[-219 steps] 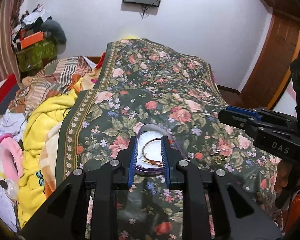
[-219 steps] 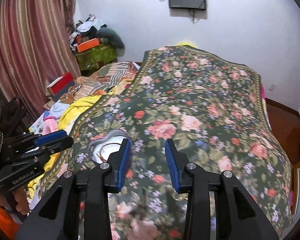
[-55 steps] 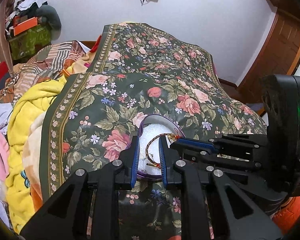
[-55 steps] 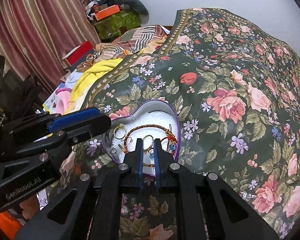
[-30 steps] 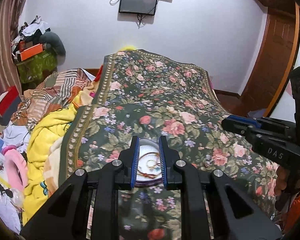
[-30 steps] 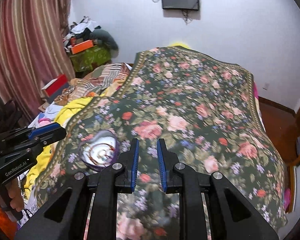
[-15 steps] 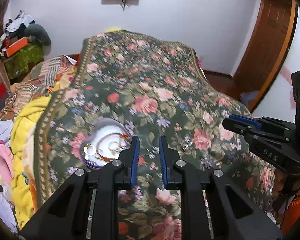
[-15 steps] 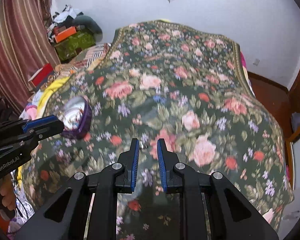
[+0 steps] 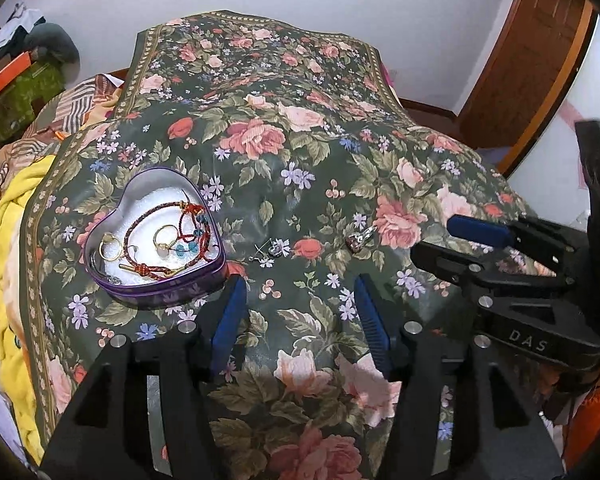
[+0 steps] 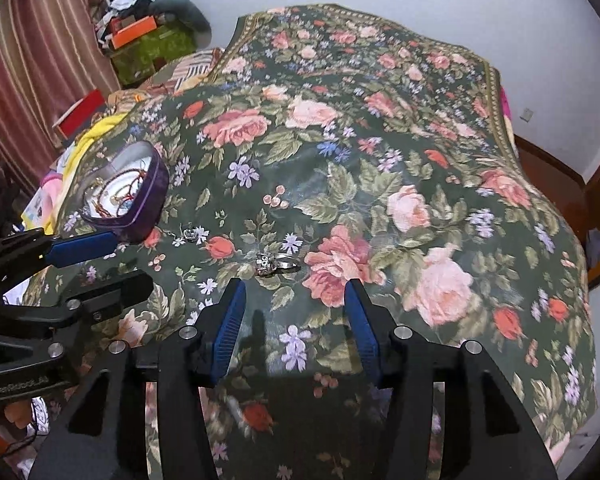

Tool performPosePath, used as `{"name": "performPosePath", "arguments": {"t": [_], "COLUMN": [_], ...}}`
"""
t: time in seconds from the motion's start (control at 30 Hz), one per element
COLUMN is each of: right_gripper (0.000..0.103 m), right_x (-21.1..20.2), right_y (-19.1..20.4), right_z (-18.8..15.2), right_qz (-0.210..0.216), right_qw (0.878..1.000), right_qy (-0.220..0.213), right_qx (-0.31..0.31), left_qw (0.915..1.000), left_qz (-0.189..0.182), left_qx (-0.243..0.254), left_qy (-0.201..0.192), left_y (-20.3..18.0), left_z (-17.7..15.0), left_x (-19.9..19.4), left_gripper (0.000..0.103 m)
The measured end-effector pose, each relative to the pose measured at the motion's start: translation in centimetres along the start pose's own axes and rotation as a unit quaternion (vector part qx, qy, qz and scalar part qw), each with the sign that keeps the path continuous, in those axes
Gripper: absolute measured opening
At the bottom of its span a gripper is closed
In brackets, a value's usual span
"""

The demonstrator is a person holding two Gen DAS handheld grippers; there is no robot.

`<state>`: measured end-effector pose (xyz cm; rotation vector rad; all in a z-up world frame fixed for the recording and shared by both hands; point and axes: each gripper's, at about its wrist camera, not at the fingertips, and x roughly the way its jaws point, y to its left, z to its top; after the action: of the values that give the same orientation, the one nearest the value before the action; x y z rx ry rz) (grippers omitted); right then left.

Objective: Organize jewelry
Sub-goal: 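Move the open right tool down to the silver ring, then close the right gripper on the silver ring and lift it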

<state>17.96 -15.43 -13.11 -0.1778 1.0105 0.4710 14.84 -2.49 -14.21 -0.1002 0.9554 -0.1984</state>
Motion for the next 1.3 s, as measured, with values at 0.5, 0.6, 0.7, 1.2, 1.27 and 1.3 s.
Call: {"name": "performPosePath", "arguments": {"t": [0.5,0.6,0.7,1.2,1.27,1.3], "right_gripper": [0.043,0.028,0.028,0.028,0.028,0.028], "right_x": [3.8,3.9,3.5,0.1,0.0,0.0], "right_y": [0.8,0.9,0.4,-1.8,-2.0,-2.1], "right_z": [1.1,1.3,1.5,1.5,1.4,1.4], "right_qz": [-0.009,-0.014,-0.01,0.007,0.007,0.007], "right_qw": [0.999,0.999,1.0,0.999,0.999,0.999], "right_qy": [0.036,0.034,0.024,-0.027,-0.028,-0.028], "right_qx": [-0.015,-0.019,-0.005,0.035,0.036,0.039], "left_qw": [0.9998,0.9998,0.9997,0.9995,0.9995,0.9996], "left_qz": [-0.007,-0.01,-0.012,0.002,0.006,0.009], "left_qx": [-0.015,-0.011,-0.008,-0.001,-0.002,-0.001], "left_qy": [0.01,0.014,0.02,0.032,0.03,0.027], "left_y": [2.0,1.9,1.8,1.2,1.1,1.0], "left_z": [-0.6,-0.6,-0.4,1.3,1.4,1.5], "left_x": [1.7,2.2,3.0,5.9,6.2,6.3], "left_gripper": [0.055,0.052,0.048,0.027,0.027,0.026]}}
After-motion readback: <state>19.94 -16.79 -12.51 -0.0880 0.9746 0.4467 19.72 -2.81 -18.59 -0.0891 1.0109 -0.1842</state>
